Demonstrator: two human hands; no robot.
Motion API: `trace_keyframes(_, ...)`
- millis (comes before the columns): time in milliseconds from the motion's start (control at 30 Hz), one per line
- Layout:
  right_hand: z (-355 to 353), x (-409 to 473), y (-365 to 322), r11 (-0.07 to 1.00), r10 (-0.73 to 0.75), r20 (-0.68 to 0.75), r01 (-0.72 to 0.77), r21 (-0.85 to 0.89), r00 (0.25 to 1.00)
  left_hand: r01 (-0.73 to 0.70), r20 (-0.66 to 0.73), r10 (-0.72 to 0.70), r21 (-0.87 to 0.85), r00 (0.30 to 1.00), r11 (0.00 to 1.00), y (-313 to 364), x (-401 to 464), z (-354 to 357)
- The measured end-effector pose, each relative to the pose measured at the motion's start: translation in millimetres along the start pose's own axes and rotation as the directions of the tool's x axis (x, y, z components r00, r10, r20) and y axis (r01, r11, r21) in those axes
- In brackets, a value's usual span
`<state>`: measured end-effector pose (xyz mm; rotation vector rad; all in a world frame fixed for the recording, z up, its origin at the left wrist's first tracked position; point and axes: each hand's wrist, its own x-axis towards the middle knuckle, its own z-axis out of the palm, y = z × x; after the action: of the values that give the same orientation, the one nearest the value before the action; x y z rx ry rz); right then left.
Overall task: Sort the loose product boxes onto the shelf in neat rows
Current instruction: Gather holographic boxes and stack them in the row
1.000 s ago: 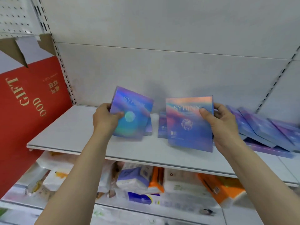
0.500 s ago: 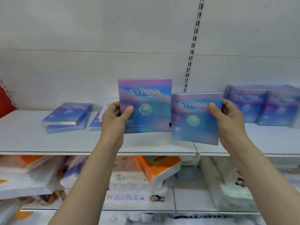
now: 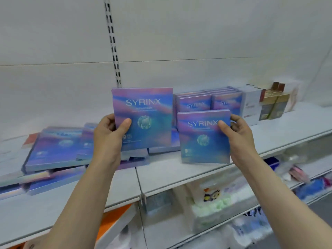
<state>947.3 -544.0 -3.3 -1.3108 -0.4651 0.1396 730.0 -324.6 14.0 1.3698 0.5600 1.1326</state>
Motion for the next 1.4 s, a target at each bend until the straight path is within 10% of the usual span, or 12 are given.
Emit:
trace_keyframes(367,-0.9,121.0,41.4,0.997,-0.017,0.048,0.02,-0.073,0.999,0.062,0.057,-0.057,-0.096,0.997,0.993,-36.6,69.6,69.5)
trace_keyframes(767,19.8,153.1,42.8,0.784,-0.318,-0.055,0.23,-0.577,0.946,0.065,0.072,-0.059,-0.077,0.996,0.995,-47.1,71.1,114.3)
trace_keyframes(900,14.1,152.8,-4.6,0.98,-0.165,0.227,0.186,-0.072,0.96,0.07,0.138,-0.061,-0.058,0.989,0.996,-50.5,60.1,155.2)
trace_keyframes(1067,-24.9,185.5,-32.7,0.94,-0.204,0.48,0.308,-0.148,0.853,-0.051,0.208,0.034,0.077,0.978,0.996,-54.8,49.0,210.4)
trace_keyframes(1133,-48.9,203.0,-32.2,0.944,-0.187,0.49,0.293,-0.149,0.851,-0.277,0.223,0.215,0.298,0.951,0.914,-57.4,50.3,223.5)
trace_keyframes(1233,-86.5,226.9,-23.7,0.953,-0.129,0.492,0.245,-0.18,0.861,-0.553,0.313,0.478,0.643,0.821,0.529,-72.2,62.4,233.8)
trace_keyframes(1400,-122.7,248.2,14.2,0.927,-0.007,0.438,0.17,-0.335,0.899,-0.521,0.395,0.428,0.822,0.813,0.23,-101.9,70.3,248.0)
